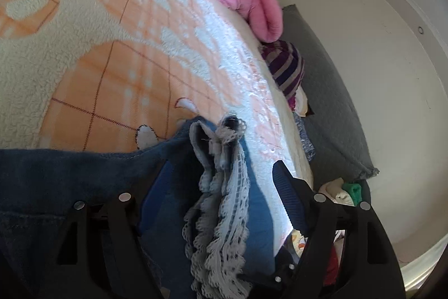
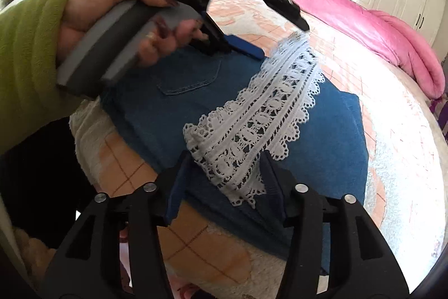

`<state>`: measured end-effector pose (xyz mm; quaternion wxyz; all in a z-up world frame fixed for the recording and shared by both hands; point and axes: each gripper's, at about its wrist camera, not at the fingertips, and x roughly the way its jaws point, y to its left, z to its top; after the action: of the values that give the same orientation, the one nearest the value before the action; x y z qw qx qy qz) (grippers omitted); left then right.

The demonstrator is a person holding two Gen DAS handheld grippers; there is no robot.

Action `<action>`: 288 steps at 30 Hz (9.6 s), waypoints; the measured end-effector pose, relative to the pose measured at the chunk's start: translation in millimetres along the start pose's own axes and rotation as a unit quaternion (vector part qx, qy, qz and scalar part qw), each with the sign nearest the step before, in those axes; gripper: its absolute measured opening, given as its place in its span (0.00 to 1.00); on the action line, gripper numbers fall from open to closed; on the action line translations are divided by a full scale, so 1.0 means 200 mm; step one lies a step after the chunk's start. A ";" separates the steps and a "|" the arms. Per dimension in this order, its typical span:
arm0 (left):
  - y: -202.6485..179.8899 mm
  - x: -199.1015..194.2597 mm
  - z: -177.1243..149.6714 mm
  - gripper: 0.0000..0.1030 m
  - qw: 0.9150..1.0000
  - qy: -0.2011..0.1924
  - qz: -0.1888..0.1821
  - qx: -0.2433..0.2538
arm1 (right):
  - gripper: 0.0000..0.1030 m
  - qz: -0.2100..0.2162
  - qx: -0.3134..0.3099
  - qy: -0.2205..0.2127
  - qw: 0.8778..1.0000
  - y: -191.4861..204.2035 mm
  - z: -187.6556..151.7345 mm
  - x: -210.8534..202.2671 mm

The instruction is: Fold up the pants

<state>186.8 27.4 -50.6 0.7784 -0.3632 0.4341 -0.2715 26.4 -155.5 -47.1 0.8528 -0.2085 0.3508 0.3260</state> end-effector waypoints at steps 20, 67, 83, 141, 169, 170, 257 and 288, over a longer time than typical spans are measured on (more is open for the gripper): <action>-0.02 0.06 0.07 0.26 0.993 0.022 0.103 0.060 | 0.15 0.116 0.014 0.016 0.993 0.03 0.10 0.06; -0.36 -0.38 -0.62 0.56 0.935 -0.028 0.263 0.237 | 0.89 0.016 0.221 -0.027 0.975 -0.51 -0.16 -0.27; -0.43 -0.45 -0.63 0.95 0.932 -0.039 0.265 0.244 | 0.91 -0.002 0.237 -0.040 0.971 -0.55 -0.09 -0.31; 0.24 -0.75 -0.60 0.45 0.984 -0.095 0.148 -0.031 | 0.54 0.291 -0.079 0.139 0.943 0.34 1.03 0.74; -0.50 -0.13 -0.54 0.50 0.981 -0.006 0.113 0.160 | 0.51 0.270 0.175 -0.030 0.946 -0.80 0.40 0.10; -0.50 -0.11 -0.56 0.50 0.980 0.003 0.113 0.164 | 0.51 0.263 0.191 -0.030 0.945 -0.84 0.36 0.10; -0.30 -0.06 -0.20 0.53 0.963 0.008 0.192 0.192 | 0.43 0.188 -0.059 -0.047 0.979 -0.09 0.09 -0.36; -0.54 -0.38 -0.30 0.90 0.936 -0.074 0.255 0.233 | 0.91 0.002 0.127 -0.113 0.986 -0.61 0.12 -0.50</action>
<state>87.0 0.0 51.1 0.9141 -0.0679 0.3781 -0.1302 68.6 -267.3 58.0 0.9058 -0.0600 0.2913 0.3017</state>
